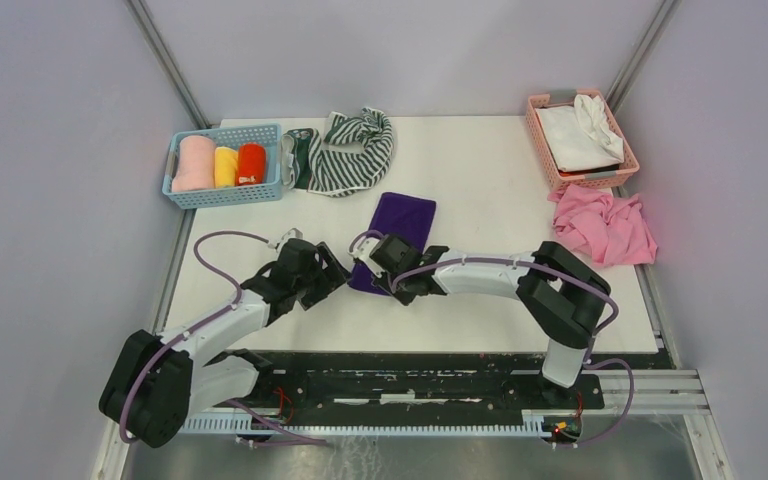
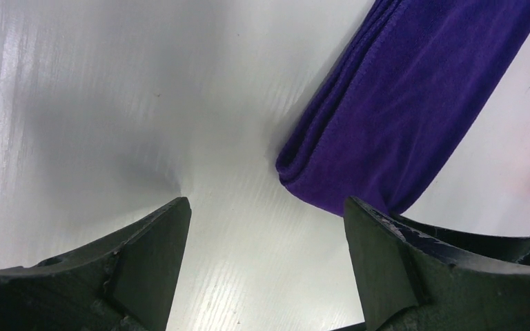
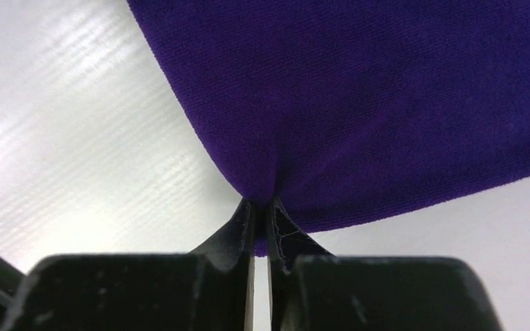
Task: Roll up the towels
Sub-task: Roll the towel at the center of the board.
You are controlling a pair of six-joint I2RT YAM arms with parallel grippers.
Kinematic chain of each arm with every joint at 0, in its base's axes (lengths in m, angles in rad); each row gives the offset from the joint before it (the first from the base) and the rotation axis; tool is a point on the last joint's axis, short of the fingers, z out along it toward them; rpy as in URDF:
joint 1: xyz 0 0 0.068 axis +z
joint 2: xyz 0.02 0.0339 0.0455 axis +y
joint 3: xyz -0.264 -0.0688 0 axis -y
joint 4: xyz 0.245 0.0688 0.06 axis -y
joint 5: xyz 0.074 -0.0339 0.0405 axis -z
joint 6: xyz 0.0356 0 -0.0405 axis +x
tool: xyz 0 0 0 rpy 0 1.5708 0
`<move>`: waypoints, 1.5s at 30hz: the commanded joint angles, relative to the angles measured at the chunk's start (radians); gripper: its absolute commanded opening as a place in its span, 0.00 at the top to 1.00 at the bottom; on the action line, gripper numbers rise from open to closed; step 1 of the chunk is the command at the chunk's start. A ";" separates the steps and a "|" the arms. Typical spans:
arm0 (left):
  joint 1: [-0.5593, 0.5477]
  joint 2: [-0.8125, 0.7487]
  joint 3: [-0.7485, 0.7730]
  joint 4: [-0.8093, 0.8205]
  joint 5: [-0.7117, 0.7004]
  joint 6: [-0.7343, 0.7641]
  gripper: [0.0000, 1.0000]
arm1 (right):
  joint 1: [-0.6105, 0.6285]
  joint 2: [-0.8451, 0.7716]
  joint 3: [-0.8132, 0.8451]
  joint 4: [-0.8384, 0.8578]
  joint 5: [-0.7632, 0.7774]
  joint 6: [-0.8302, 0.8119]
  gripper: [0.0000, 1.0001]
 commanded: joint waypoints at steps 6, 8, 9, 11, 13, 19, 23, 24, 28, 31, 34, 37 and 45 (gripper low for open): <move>0.004 0.003 0.001 0.056 0.013 -0.114 0.14 | 0.002 0.053 0.046 0.091 -0.228 0.289 0.99; 0.004 0.010 0.004 0.057 0.009 -0.123 0.16 | -0.005 0.063 0.048 0.113 -0.237 0.338 0.99; 0.004 0.012 0.003 0.057 0.008 -0.129 0.18 | -0.009 0.065 0.050 0.117 -0.236 0.356 0.99; 0.003 0.015 -0.004 0.066 0.002 -0.143 0.21 | -0.020 0.062 0.046 0.133 -0.242 0.391 0.99; 0.003 0.016 -0.021 0.083 -0.005 -0.163 0.24 | -0.031 0.053 0.036 0.166 -0.280 0.413 0.99; 0.003 0.040 -0.047 0.162 -0.011 -0.218 0.35 | -0.040 0.046 0.011 0.232 -0.344 0.444 0.99; 0.002 0.099 -0.018 0.184 -0.014 -0.220 0.45 | -0.049 0.049 -0.012 0.272 -0.375 0.468 0.99; 0.002 0.110 -0.012 0.185 -0.017 -0.219 0.48 | -0.049 0.048 -0.016 0.279 -0.380 0.468 0.99; 0.003 0.139 0.008 0.187 -0.033 -0.217 0.60 | -0.049 0.032 -0.035 0.297 -0.378 0.443 0.95; 0.002 0.148 0.025 0.169 -0.042 -0.210 0.70 | -0.048 0.012 -0.050 0.316 -0.377 0.411 0.87; 0.002 0.145 0.032 0.159 -0.040 -0.208 0.83 | -0.045 -0.005 -0.061 0.337 -0.379 0.368 0.78; 0.002 0.136 0.034 0.142 -0.043 -0.214 0.90 | -0.038 -0.012 -0.057 0.346 -0.368 0.327 0.68; 0.001 0.128 0.033 0.123 -0.040 -0.223 0.92 | 0.014 0.024 -0.002 0.317 -0.305 0.244 0.58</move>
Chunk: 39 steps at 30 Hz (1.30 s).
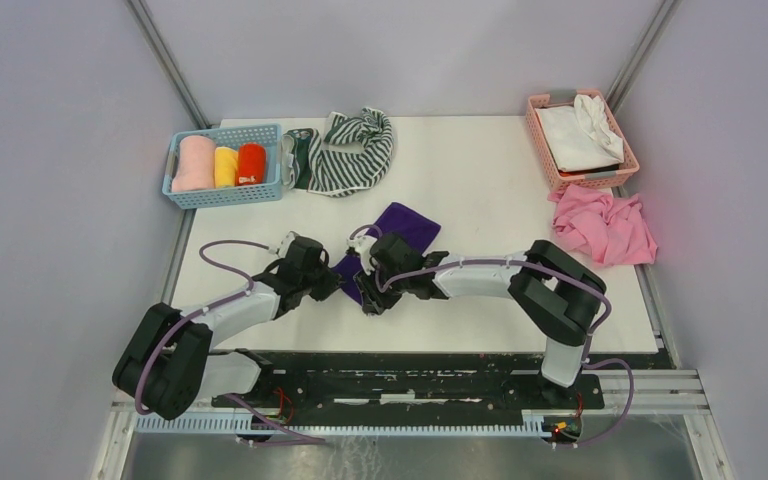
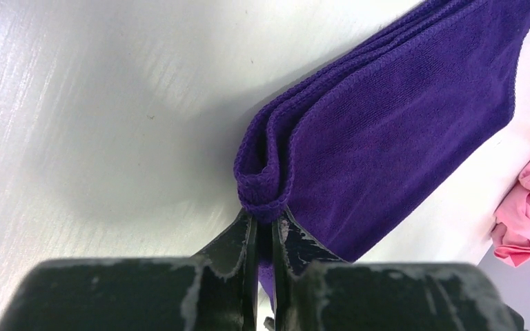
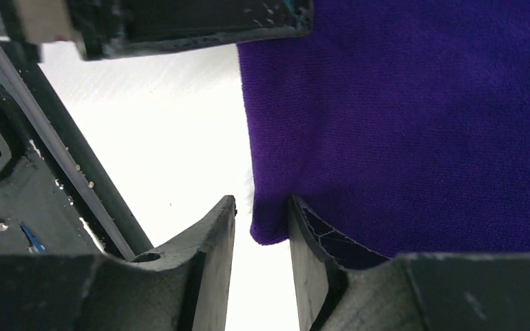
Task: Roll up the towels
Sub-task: Roll the towel at the center of the board.
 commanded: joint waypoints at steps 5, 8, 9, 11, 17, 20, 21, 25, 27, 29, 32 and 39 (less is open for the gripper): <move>0.001 -0.017 0.032 -0.006 -0.020 -0.042 0.92 | 0.076 -0.002 0.051 -0.004 0.174 -0.122 0.57; 0.000 -0.017 0.030 -0.007 -0.018 -0.042 0.93 | 0.098 -0.038 0.055 -0.027 0.244 -0.156 0.56; 0.001 -0.019 0.029 -0.009 -0.020 -0.042 0.93 | 0.103 -0.054 0.057 -0.033 0.258 -0.168 0.55; 0.002 -0.021 0.027 -0.011 -0.024 -0.043 0.93 | 0.112 -0.091 0.058 -0.040 0.277 -0.187 0.55; 0.002 -0.025 0.027 -0.016 -0.028 -0.045 0.93 | 0.125 -0.103 0.074 -0.043 0.311 -0.228 0.52; 0.002 -0.027 0.027 -0.018 -0.026 -0.046 0.93 | 0.130 -0.060 0.088 -0.048 0.305 -0.227 0.51; 0.002 -0.027 0.028 -0.021 -0.027 -0.046 0.93 | 0.132 -0.045 0.089 -0.045 0.305 -0.227 0.51; 0.001 -0.030 0.031 -0.025 -0.031 -0.045 0.93 | 0.143 0.006 0.090 -0.059 0.331 -0.232 0.50; 0.001 -0.030 0.034 -0.028 -0.033 -0.047 0.93 | 0.148 0.024 0.087 -0.070 0.340 -0.241 0.49; 0.002 -0.030 0.031 -0.029 -0.034 -0.048 0.93 | 0.153 0.034 0.072 -0.069 0.334 -0.243 0.49; 0.002 -0.028 0.033 -0.031 -0.039 -0.049 0.93 | 0.166 0.046 0.052 -0.075 0.336 -0.245 0.50; 0.005 -0.021 0.066 -0.076 -0.075 -0.030 0.91 | 0.181 0.029 0.025 -0.094 0.319 -0.227 0.77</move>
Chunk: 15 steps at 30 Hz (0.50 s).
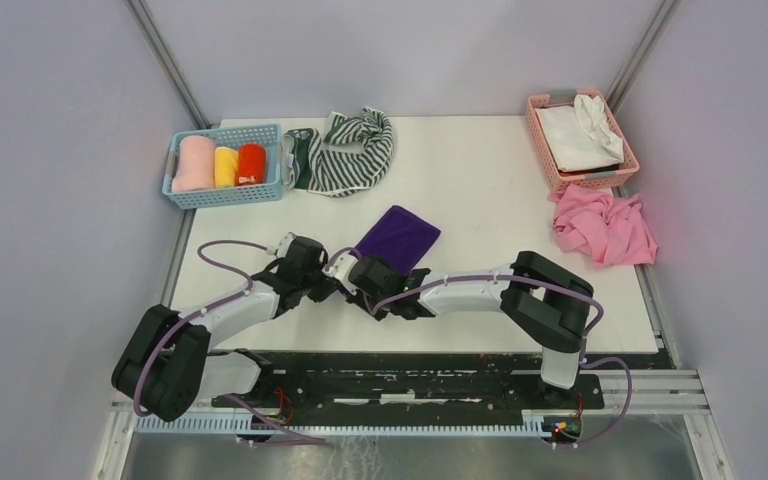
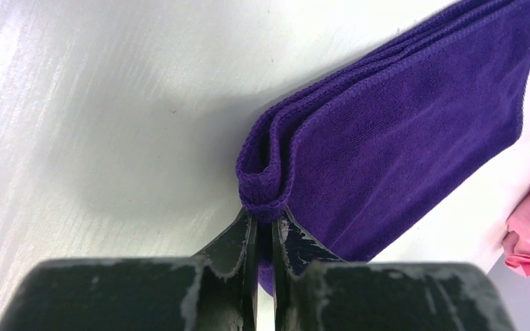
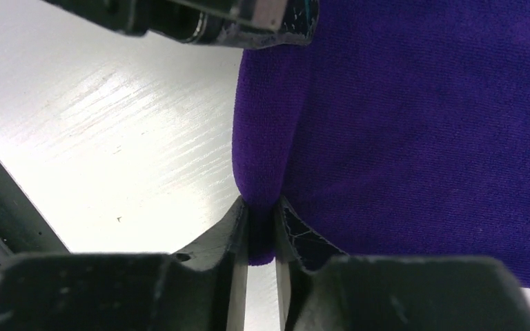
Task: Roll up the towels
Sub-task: Roll the towel at the center of the board.
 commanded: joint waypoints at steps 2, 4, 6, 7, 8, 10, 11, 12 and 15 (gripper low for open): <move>0.005 -0.011 0.081 -0.059 -0.078 -0.011 0.89 | 0.014 -0.021 -0.024 -0.046 -0.067 0.028 0.82; 0.005 -0.012 0.097 -0.080 -0.092 -0.005 0.88 | 0.010 -0.031 -0.005 -0.068 -0.109 0.042 0.86; 0.006 -0.010 0.105 -0.087 -0.103 0.001 0.88 | -0.003 -0.043 0.001 -0.065 -0.179 0.067 0.95; 0.007 -0.007 0.109 -0.091 -0.107 0.003 0.87 | -0.013 -0.049 -0.002 -0.057 -0.215 0.084 0.99; 0.007 -0.004 0.113 -0.094 -0.108 0.008 0.87 | -0.026 -0.055 -0.003 -0.050 -0.262 0.104 0.99; 0.008 0.005 0.123 -0.100 -0.108 0.016 0.87 | -0.067 -0.060 -0.008 -0.033 -0.340 0.153 0.99; 0.008 0.009 0.128 -0.102 -0.107 0.022 0.86 | -0.089 -0.062 -0.014 -0.014 -0.383 0.179 0.99; 0.009 0.013 0.134 -0.104 -0.105 0.028 0.85 | -0.114 -0.063 -0.023 0.009 -0.431 0.213 0.99; 0.016 0.010 0.143 -0.109 -0.107 0.046 0.80 | -0.199 -0.055 -0.055 0.097 -0.581 0.331 0.99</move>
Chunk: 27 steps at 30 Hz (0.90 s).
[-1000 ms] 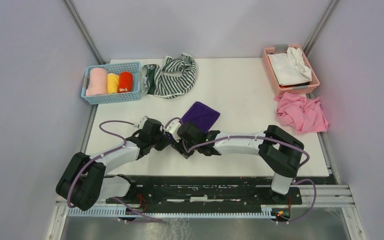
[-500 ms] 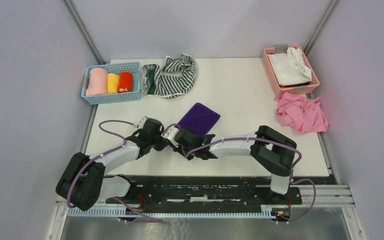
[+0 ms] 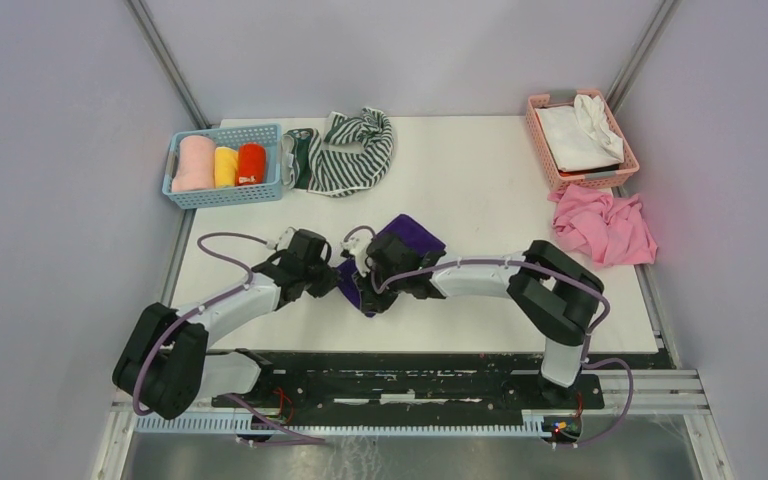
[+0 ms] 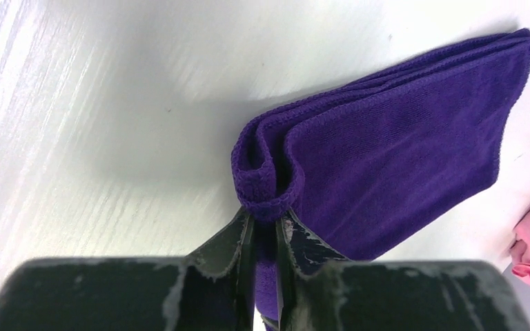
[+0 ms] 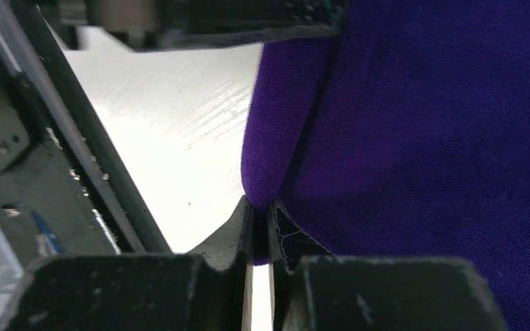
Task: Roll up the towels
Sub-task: Roll the towel at the center of the board.
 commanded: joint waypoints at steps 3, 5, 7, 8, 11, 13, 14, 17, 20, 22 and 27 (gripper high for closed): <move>0.031 -0.020 0.059 0.027 -0.069 0.061 0.71 | -0.156 0.007 -0.049 0.160 -0.399 0.281 0.99; 0.043 -0.043 0.050 0.038 -0.056 0.071 0.63 | -0.184 0.042 -0.059 0.223 -0.472 0.352 0.99; 0.060 -0.075 0.033 0.045 -0.040 0.083 0.54 | -0.207 0.069 -0.077 0.300 -0.526 0.425 0.99; 0.072 -0.094 0.023 0.047 -0.033 0.088 0.48 | -0.216 0.081 -0.085 0.332 -0.547 0.456 0.99; 0.122 -0.172 -0.026 0.057 0.010 0.116 0.38 | -0.245 0.122 -0.101 0.400 -0.597 0.546 1.00; 0.159 -0.221 -0.063 0.072 0.059 0.134 0.33 | -0.264 0.149 -0.111 0.434 -0.610 0.601 0.99; 0.173 -0.245 -0.080 0.080 0.092 0.145 0.30 | -0.274 0.163 -0.120 0.459 -0.617 0.626 0.99; 0.185 -0.295 -0.117 0.092 0.133 0.183 0.22 | -0.303 0.201 -0.158 0.572 -0.645 0.719 0.99; 0.187 -0.325 -0.157 0.118 0.160 0.208 0.21 | -0.329 0.238 -0.198 0.694 -0.661 0.811 0.99; 0.187 -0.338 -0.189 0.162 0.185 0.208 0.21 | -0.343 0.264 -0.213 0.754 -0.673 0.859 0.98; 0.187 -0.295 -0.222 0.252 0.234 0.209 0.24 | -0.367 0.306 -0.220 0.806 -0.685 0.914 0.99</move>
